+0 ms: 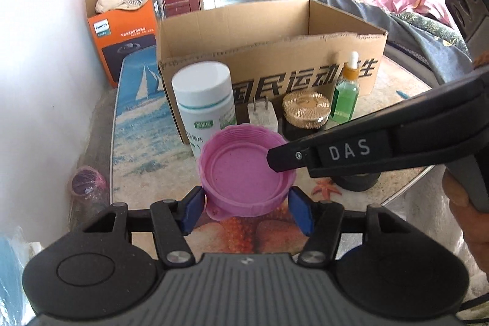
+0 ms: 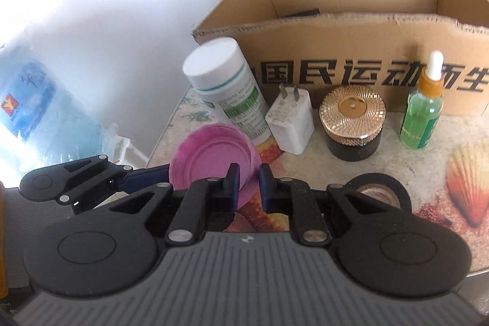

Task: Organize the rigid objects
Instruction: 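Carry the pink cup into the box and open the right gripper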

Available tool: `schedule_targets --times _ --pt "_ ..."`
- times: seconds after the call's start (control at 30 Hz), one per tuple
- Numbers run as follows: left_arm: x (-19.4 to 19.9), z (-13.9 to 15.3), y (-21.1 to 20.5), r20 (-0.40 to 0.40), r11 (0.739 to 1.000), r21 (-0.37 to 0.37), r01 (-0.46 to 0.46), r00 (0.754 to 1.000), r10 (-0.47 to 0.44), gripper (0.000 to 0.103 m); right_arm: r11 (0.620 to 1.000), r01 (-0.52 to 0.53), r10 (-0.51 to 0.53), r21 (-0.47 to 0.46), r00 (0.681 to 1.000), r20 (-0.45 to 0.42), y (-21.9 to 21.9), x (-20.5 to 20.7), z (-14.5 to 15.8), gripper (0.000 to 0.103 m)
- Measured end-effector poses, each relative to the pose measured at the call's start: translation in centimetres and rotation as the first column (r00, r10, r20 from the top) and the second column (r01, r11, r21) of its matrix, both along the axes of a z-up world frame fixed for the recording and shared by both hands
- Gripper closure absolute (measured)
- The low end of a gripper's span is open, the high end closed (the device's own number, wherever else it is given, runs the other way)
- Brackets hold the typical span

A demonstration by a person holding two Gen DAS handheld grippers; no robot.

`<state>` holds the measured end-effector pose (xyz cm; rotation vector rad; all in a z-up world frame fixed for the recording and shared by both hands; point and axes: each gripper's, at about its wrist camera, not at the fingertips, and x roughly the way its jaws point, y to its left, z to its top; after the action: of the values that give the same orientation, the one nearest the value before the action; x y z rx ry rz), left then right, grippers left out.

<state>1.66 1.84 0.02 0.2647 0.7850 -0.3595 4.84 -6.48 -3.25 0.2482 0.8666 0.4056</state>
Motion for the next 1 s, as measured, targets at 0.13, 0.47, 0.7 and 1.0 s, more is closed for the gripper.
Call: schedule_targets --times 0.13,0.47,0.7,1.0 --pt "-0.1 4.1 -0.1 0.101 1.0 0.004 -0.005 0.995 0.005 0.041 0.999 -0.034 0.035 -0.007 0.992 0.118 -0.4 -0.2 4.6 0.09" --pt "9.1 11.2 -2.8 0.132 1.0 0.016 0.004 0.991 -0.006 0.041 0.996 -0.071 0.078 -0.05 0.983 0.168 -3.4 9.5 12.6 0.089" --pt "18.6 8.0 -5.3 -0.102 0.998 0.058 0.035 0.994 -0.029 0.041 0.996 -0.086 0.083 -0.021 0.987 -0.134 -5.4 20.3 9.3 0.088" --pt "23.7 2.4 -5.5 -0.338 0.993 0.101 0.068 0.941 -0.03 0.041 0.993 -0.113 0.114 0.027 0.91 -0.399 -5.7 24.8 2.4 0.088"
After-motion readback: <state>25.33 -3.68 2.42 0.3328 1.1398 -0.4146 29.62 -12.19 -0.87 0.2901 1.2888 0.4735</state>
